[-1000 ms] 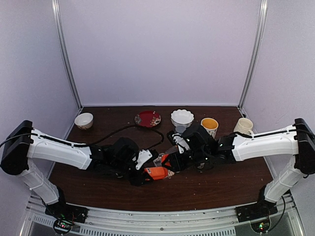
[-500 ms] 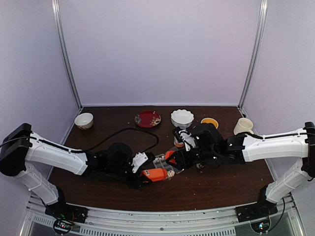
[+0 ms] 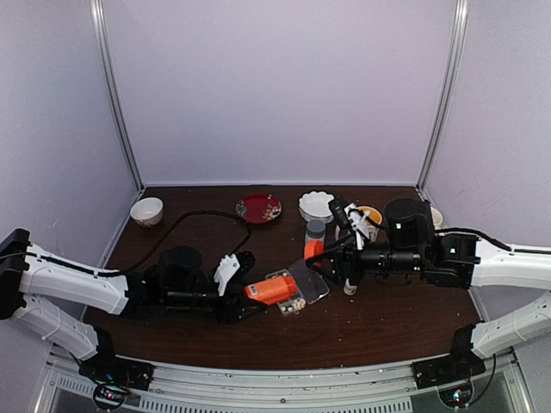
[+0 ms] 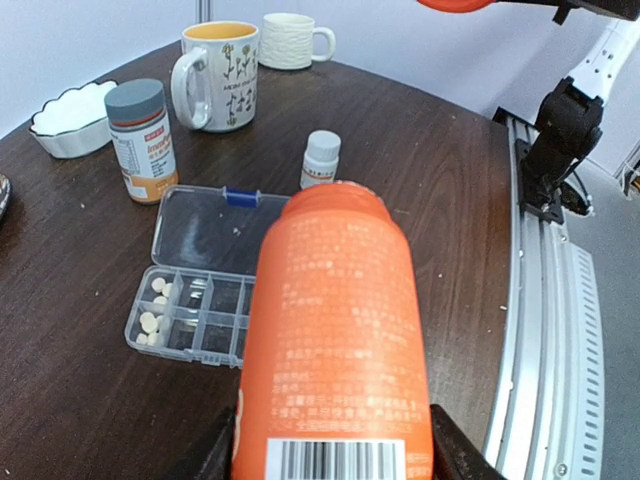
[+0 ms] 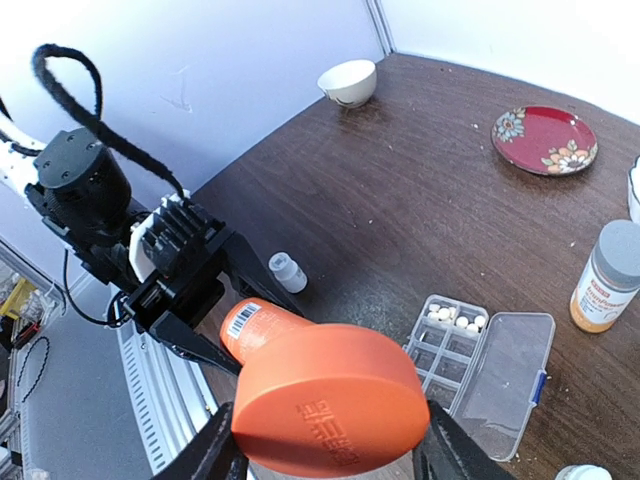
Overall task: Sort the pills into containers
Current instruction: Place the lid of the pill bottle on the pill bottle.
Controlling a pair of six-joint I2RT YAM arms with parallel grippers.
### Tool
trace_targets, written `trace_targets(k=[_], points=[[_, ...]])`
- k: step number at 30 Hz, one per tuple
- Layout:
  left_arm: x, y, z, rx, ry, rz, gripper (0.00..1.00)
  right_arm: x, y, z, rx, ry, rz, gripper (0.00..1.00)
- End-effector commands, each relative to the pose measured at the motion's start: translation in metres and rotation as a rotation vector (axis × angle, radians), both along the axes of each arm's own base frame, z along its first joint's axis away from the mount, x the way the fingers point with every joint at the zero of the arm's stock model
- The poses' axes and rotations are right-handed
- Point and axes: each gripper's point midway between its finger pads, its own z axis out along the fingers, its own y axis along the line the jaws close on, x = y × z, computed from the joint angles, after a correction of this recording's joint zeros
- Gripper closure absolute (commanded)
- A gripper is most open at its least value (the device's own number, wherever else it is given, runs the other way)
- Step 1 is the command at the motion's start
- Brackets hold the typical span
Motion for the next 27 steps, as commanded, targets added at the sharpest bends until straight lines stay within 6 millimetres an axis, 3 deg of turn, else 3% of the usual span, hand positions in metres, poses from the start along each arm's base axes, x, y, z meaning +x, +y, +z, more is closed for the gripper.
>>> trace_targets(k=[1,5,12,18,27], points=[[-0.011,-0.009,0.064,-0.243,-0.083,-0.065,1.00,-0.018,-0.010,0.040,0.073,-0.143,0.097,1.00],[-0.025,-0.006,0.105,-0.358,-0.131,-0.129,1.00,-0.042,-0.020,0.078,0.131,-0.258,0.207,1.00],[-0.052,-0.002,0.162,-0.524,-0.193,-0.273,1.00,-0.084,-0.027,0.107,0.160,-0.461,0.439,1.00],[-0.074,-0.011,0.187,-0.594,-0.170,-0.428,1.00,-0.100,-0.025,0.117,0.188,-0.567,0.550,1.00],[-0.085,-0.016,0.205,-0.646,-0.148,-0.511,1.00,-0.098,-0.012,0.120,0.158,-0.550,0.594,1.00]])
